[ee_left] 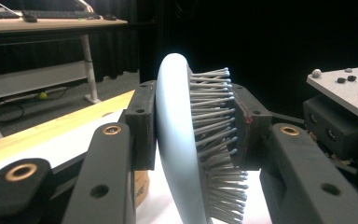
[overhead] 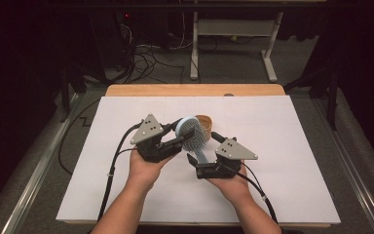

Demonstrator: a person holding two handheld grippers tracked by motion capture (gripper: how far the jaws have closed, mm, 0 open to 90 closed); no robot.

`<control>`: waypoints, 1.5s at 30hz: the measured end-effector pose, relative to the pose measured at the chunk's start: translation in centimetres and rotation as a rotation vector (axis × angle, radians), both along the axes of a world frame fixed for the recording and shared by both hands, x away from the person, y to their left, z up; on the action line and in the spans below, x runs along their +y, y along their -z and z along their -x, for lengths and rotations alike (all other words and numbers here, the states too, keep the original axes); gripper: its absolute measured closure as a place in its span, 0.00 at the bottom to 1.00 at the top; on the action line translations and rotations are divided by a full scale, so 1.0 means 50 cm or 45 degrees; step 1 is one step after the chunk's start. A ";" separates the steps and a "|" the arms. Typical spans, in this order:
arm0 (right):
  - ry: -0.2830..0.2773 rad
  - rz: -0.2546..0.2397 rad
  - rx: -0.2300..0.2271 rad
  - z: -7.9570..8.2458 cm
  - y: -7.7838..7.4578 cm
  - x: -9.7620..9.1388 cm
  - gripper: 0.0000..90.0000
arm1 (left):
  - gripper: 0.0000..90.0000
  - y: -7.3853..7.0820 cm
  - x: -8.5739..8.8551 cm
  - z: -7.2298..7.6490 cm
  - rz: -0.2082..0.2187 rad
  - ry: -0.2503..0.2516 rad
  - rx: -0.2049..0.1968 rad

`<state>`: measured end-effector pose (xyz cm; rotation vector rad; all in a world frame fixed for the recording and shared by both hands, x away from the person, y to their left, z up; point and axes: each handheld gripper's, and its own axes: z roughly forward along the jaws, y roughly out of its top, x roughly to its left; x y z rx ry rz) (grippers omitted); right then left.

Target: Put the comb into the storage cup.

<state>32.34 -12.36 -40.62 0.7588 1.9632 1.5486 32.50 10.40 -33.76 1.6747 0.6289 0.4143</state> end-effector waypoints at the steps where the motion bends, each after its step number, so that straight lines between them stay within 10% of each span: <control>1: -0.001 0.002 0.003 0.000 0.001 -0.002 0.00 | 0.66 -0.001 0.003 0.000 -0.002 -0.004 0.000; 45: 0.228 0.036 0.100 0.022 0.072 -0.217 0.00 | 0.66 0.001 0.136 0.003 -0.048 -0.166 -0.024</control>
